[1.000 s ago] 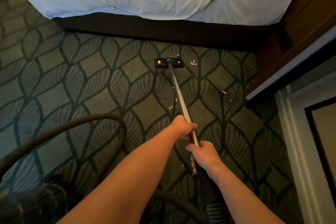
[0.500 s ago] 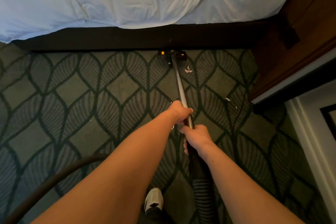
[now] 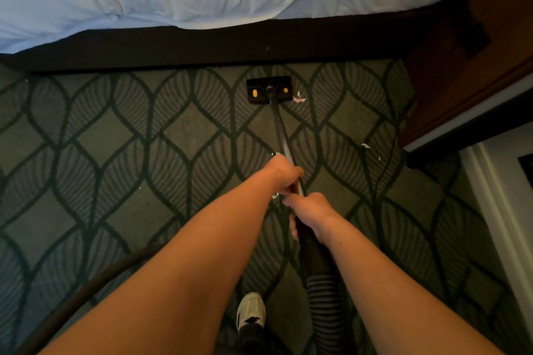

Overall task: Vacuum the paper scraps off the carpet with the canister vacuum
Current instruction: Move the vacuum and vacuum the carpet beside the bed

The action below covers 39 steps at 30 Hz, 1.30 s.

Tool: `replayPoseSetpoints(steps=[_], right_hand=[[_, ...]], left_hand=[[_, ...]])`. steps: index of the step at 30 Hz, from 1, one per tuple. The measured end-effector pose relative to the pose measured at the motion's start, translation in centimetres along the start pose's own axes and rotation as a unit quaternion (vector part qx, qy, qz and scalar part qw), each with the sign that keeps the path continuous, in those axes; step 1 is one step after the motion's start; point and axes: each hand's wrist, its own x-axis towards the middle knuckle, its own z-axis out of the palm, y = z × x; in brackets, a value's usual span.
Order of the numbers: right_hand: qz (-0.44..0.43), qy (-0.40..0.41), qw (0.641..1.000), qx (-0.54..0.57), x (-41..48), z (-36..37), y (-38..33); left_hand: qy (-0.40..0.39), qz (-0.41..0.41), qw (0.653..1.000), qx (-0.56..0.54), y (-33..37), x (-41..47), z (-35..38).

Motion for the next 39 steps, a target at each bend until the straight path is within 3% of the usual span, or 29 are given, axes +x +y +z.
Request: replayPoseSetpoints(steps=[12, 21, 27, 39], right_hand=[[0.011, -0.012, 1.000, 0.018, -4.4, -0.7, 9.2], [0.018, -0.041, 0.998, -0.038, -8.1, -4.6, 18.2], [0.026, -0.063, 0.997, -0.029, -11.2, -7.0, 22.0], [0.049, -0.086, 0.994, -0.044, -16.0, -8.7, 27.8]], left_hand=[[-0.004, -0.036, 0.999, 0.004, -4.2, -7.6, 5.4], [-0.005, -0.044, 0.997, 0.056, -8.0, -13.9, 12.9], [-0.002, -0.040, 0.993, 0.109, -8.6, -18.3, 16.2], [-0.022, -0.059, 0.994, 0.088, -10.9, -25.4, 20.2]])
